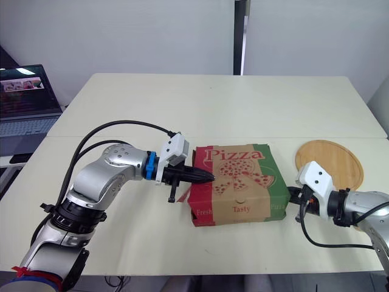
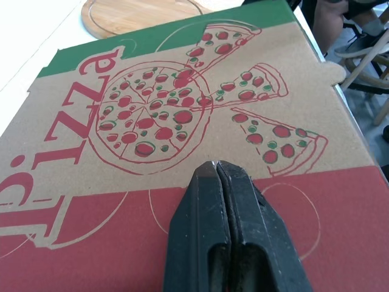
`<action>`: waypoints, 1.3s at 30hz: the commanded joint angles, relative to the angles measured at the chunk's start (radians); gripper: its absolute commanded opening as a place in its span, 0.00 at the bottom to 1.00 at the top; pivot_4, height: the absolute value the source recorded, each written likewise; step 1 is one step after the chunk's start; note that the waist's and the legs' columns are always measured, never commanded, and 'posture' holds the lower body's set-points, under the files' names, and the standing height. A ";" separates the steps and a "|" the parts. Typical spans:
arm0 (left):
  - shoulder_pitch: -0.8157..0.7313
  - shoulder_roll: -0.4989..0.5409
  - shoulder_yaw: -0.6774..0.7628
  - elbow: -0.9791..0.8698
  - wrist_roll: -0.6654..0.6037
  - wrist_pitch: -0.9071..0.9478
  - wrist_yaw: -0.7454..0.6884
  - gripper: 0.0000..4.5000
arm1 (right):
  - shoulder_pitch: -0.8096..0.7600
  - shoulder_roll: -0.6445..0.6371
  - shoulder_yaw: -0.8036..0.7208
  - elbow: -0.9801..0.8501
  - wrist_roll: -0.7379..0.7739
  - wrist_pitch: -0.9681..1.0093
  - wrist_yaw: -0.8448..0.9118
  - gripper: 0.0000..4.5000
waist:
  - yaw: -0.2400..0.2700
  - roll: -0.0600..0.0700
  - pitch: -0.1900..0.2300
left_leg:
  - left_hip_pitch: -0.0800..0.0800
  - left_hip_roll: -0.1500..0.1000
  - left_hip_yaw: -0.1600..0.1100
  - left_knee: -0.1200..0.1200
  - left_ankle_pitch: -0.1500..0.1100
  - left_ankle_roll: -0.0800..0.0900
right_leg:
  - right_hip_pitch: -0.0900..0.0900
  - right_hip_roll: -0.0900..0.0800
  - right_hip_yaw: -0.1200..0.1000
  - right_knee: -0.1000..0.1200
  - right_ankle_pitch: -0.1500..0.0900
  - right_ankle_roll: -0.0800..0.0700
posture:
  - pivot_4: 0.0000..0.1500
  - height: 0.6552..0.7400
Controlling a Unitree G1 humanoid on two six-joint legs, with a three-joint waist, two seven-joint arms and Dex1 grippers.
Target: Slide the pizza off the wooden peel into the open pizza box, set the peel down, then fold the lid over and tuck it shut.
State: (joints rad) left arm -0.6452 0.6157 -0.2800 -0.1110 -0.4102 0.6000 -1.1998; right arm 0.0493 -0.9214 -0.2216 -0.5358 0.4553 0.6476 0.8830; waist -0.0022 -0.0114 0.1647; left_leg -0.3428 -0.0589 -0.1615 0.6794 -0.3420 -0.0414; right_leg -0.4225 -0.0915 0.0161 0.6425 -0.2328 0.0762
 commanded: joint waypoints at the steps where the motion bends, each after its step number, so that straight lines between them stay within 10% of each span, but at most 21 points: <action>1: -0.032 -0.009 -0.004 -0.002 0.009 -0.021 -0.018 0.00 | 0.032 -0.059 -0.138 0.014 -0.026 -0.036 0.021 0.20 | 0.001 0.000 0.000 | 0.000 0.000 0.000 0.000 0.000 0.000 | 0.000 0.000 0.000 0.000 0.000 0.000 | 1.00 1.00; 11: -0.056 -0.022 -0.008 0.026 0.021 -0.038 -0.054 0.00 | 0.072 -0.151 -0.365 -0.129 0.174 0.108 0.148 0.98 | 0.000 0.000 0.000 | 0.000 0.000 0.000 0.000 0.000 0.000 | 0.001 0.000 0.000 0.000 0.000 0.000 | 1.00 1.00; 39: -0.086 -0.043 -0.123 -0.036 0.081 -0.069 -0.139 0.00 | -0.047 -0.119 0.023 -0.145 -0.012 -0.033 0.033 0.99 | 0.000 0.000 0.000 | 0.000 0.000 0.000 0.001 0.000 0.000 | 0.000 0.000 0.000 0.000 0.000 0.000 | 1.00 1.00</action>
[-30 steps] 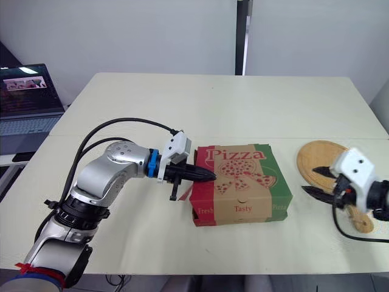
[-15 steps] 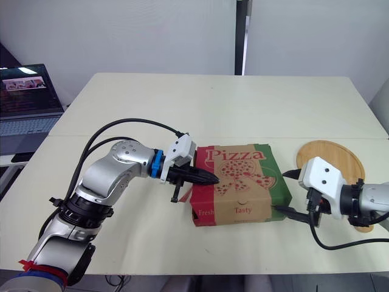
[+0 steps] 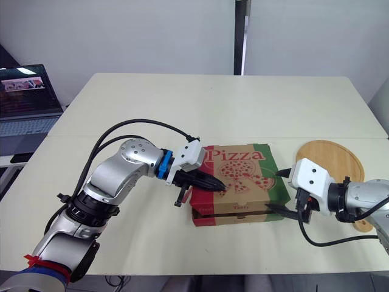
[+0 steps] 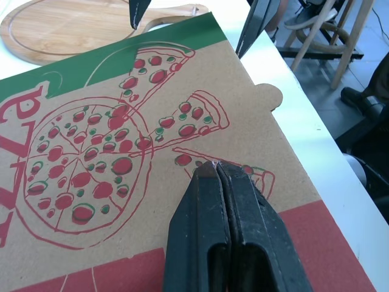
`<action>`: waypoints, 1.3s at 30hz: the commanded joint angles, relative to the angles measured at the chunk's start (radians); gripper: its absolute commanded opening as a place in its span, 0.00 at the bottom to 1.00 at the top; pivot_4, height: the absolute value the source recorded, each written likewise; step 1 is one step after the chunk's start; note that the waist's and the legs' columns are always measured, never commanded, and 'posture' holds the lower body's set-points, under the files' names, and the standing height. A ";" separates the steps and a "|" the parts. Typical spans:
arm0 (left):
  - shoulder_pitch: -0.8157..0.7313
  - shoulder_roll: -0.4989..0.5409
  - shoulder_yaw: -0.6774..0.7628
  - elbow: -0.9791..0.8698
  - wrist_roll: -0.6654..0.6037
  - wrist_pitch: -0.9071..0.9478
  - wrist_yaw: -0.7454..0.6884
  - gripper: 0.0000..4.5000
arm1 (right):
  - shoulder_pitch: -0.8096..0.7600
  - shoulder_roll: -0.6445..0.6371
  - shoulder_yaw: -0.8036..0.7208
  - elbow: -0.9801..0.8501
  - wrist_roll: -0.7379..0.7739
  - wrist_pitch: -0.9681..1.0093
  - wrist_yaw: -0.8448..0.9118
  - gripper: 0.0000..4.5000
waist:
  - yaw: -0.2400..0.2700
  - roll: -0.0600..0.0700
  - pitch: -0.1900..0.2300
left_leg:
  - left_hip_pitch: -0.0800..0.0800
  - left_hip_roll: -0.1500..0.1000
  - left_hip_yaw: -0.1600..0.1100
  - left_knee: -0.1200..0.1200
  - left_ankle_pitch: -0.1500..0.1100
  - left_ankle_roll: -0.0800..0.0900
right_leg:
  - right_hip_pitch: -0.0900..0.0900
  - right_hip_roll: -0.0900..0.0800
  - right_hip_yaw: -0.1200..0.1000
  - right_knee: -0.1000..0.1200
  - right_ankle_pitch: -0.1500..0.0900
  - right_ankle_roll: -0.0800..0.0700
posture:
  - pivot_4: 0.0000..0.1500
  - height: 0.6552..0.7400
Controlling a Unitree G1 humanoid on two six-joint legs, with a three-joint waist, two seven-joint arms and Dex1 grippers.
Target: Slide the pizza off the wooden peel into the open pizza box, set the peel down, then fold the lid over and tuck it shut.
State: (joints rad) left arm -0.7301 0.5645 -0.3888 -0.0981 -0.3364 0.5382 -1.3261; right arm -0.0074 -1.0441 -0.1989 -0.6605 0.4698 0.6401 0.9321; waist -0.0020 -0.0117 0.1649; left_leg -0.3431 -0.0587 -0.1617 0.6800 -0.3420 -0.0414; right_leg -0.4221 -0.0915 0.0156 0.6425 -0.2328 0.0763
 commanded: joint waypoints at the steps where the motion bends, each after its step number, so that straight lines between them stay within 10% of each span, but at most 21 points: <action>1: 0.002 0.009 -0.017 -0.050 0.013 -0.010 -0.012 0.00 | 0.012 0.006 0.002 -0.022 -0.030 -0.028 -0.019 0.99 | 0.000 0.000 0.000 | 0.000 0.000 0.000 0.000 0.000 0.000 | 0.000 0.000 0.000 0.000 0.000 0.000 | 1.00 1.00; 11: 0.020 0.011 -0.039 -0.034 0.073 -0.049 0.008 0.00 | 0.073 0.016 -0.020 -0.038 -0.078 -0.075 -0.024 0.99 | 0.000 0.000 0.000 | 0.000 0.000 0.000 0.000 0.000 0.000 | 0.000 0.000 0.000 0.000 0.000 0.000 | 1.00 1.00; 20: 0.019 0.001 -0.030 -0.029 0.077 -0.050 0.013 0.00 | -0.039 0.060 -0.115 -0.051 0.187 0.124 -0.066 0.99 | 0.000 0.000 0.000 | 0.001 0.000 0.000 0.000 0.000 0.000 | 0.001 0.000 0.000 0.000 0.000 0.000 | 1.00 1.00; 34: 0.039 0.135 0.169 -0.078 -0.071 0.071 -0.014 0.00 | -0.181 0.166 0.309 0.033 -0.074 0.018 -0.142 0.01 | -0.003 0.000 0.000 | 0.000 0.000 -0.001 0.000 0.000 0.000 | -0.001 0.000 0.000 0.000 0.000 0.000 | 1.00 1.00; 39: 0.117 0.333 0.192 -0.078 -0.040 0.031 -0.097 0.00 | -0.182 0.164 0.305 0.036 -0.080 0.003 -0.126 0.01 | -0.009 0.000 0.000 | 0.000 0.000 -0.001 -0.001 0.000 0.000 | -0.002 0.001 0.000 0.000 0.000 0.000 | 1.00 1.00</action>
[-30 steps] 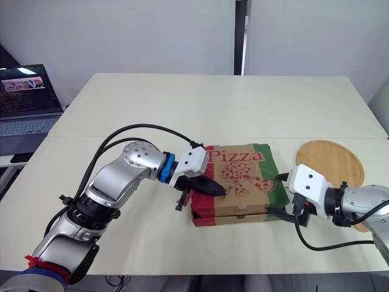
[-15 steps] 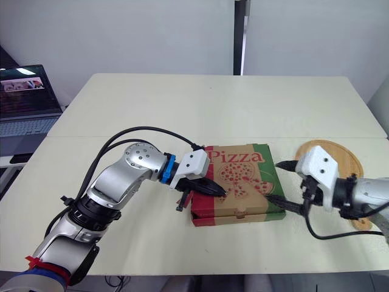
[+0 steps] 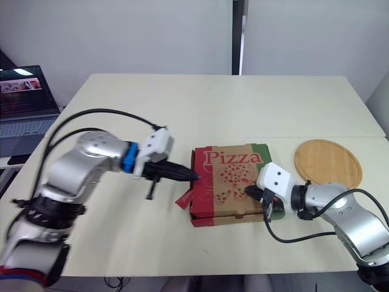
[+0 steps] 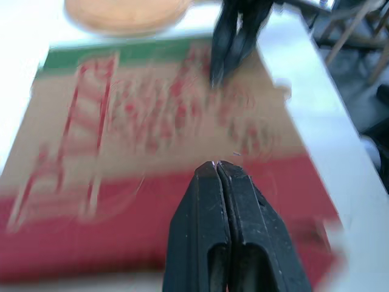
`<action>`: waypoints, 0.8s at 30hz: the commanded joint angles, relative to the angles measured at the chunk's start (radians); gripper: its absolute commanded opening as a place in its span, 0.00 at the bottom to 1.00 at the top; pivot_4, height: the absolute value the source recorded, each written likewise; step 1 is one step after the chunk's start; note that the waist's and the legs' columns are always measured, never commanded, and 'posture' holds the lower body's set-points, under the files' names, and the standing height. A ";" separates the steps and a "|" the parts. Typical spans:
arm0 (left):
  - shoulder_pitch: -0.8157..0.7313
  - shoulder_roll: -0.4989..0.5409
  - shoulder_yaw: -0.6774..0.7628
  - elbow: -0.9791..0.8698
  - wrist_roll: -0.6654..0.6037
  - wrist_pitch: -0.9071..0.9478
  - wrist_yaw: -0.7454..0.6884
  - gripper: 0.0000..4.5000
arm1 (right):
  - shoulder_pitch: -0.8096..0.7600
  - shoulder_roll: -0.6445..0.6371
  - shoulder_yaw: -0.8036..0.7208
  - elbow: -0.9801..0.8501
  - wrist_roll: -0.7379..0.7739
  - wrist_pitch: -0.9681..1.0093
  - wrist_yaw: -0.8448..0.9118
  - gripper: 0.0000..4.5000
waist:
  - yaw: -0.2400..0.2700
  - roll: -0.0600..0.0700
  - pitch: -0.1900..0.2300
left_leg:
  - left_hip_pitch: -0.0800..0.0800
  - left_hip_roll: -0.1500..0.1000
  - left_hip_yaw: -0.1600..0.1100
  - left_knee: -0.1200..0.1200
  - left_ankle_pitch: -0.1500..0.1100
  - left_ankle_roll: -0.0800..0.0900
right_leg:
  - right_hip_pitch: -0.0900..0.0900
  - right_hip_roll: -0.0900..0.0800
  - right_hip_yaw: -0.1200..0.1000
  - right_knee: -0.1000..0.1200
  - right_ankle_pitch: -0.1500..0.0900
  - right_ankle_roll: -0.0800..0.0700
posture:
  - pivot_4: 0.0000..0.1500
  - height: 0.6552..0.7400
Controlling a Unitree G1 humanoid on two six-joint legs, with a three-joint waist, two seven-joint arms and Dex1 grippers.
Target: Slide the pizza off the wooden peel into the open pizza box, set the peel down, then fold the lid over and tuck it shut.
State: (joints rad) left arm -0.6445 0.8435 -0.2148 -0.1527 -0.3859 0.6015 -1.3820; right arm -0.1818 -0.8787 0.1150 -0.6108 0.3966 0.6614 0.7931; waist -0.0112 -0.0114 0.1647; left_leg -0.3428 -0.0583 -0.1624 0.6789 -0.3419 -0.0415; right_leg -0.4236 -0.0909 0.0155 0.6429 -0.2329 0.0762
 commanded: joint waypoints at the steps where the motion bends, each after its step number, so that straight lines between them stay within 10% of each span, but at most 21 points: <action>1: 0.054 0.073 0.014 -0.031 0.015 -0.042 -0.047 0.00 | -0.010 -0.003 -0.008 -0.014 -0.007 -0.019 0.018 0.01 | 0.000 0.000 0.000 | 0.000 0.000 0.000 0.000 0.000 0.000 | 0.000 0.000 0.000 0.000 0.000 0.000 | 1.00 1.00; 24: 0.098 -0.073 -0.112 -0.066 0.139 -0.150 0.050 0.00 | -0.068 -0.006 -0.009 0.015 -0.021 -0.024 0.084 0.01 | 0.009 -0.001 0.000 | -0.001 0.000 0.000 0.001 0.000 0.000 | 0.001 0.000 0.000 0.000 0.000 0.000 | 1.00 1.00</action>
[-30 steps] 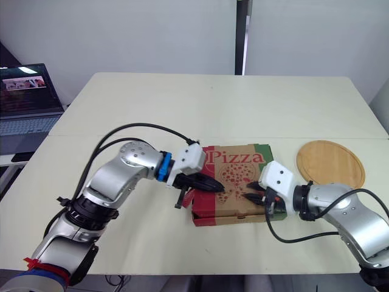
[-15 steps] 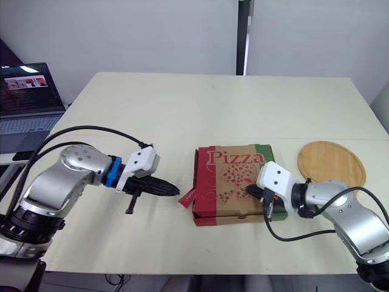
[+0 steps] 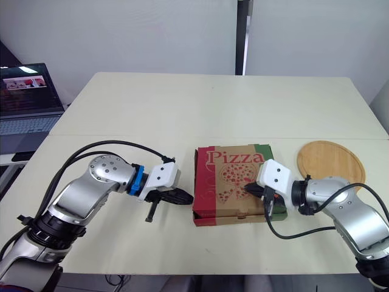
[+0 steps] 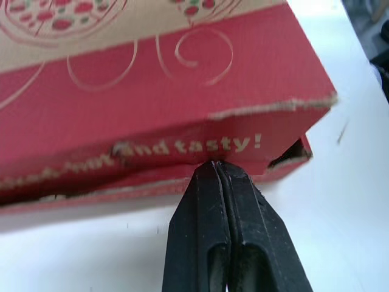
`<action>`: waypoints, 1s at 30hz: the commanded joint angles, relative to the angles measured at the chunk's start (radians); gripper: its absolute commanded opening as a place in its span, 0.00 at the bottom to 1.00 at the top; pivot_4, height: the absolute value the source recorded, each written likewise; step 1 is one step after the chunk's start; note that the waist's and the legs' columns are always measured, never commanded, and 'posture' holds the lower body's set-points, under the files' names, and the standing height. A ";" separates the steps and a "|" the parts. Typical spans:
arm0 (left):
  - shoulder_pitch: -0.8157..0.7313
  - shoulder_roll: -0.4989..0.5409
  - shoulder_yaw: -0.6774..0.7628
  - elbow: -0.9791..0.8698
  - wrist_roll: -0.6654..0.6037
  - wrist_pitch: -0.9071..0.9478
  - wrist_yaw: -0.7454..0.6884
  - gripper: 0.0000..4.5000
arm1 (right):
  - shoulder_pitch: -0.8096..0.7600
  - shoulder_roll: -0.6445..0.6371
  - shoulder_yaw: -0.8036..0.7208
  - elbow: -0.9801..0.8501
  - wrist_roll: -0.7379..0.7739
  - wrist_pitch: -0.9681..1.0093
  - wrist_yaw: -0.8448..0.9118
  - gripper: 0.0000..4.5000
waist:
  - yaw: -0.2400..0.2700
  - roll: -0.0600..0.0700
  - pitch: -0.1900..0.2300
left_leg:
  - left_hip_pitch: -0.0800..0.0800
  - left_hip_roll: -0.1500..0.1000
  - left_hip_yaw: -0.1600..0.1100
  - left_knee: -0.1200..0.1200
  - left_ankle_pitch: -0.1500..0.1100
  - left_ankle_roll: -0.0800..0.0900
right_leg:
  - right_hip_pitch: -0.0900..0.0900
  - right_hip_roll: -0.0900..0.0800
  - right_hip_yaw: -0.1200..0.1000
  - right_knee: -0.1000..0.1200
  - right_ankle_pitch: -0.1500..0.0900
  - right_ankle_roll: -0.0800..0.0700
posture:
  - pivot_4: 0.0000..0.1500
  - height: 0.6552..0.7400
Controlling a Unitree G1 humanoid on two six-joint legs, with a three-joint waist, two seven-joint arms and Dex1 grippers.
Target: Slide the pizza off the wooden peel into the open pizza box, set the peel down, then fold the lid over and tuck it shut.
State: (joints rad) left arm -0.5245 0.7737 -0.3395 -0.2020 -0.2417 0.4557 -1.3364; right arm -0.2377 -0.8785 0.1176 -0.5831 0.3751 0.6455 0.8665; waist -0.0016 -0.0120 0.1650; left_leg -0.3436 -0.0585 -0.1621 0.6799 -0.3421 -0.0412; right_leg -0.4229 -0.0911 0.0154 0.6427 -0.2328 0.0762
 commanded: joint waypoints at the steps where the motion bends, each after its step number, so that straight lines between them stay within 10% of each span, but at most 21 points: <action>1: -0.023 -0.001 0.016 -0.011 -0.002 -0.009 0.002 0.00 | -0.013 -0.006 -0.011 -0.012 0.000 -0.007 0.013 0.01 | -0.001 0.000 0.000 | 0.000 0.000 0.000 0.000 0.000 0.000 | 0.000 0.000 0.000 0.000 0.000 0.000 | 1.00 1.00; 18: -0.013 0.026 0.160 -0.097 -0.149 0.191 0.083 0.00 | 0.026 -0.006 0.062 0.015 -0.098 -0.059 0.021 0.01 | 0.000 0.000 0.000 | 0.000 0.000 0.000 0.000 0.000 0.000 | 0.000 0.000 0.000 0.000 0.000 0.000 | 1.00 1.00; 30: 0.033 -0.051 -0.031 0.018 0.057 0.042 0.167 0.00 | 0.052 0.019 0.075 0.053 -0.154 -0.125 0.007 0.01 | -0.001 0.000 0.000 | 0.001 0.000 0.000 0.000 0.000 0.000 | 0.001 0.000 0.000 0.000 0.000 0.000 | 1.00 1.00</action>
State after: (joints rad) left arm -0.5030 0.7194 -0.3486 -0.2120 -0.2237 0.5044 -1.1845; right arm -0.1989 -0.8655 0.2041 -0.5385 0.2388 0.5464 0.8820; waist -0.0027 -0.0119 0.1646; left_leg -0.3425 -0.0585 -0.1622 0.6798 -0.3420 -0.0414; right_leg -0.4221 -0.0911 0.0157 0.6429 -0.2328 0.0762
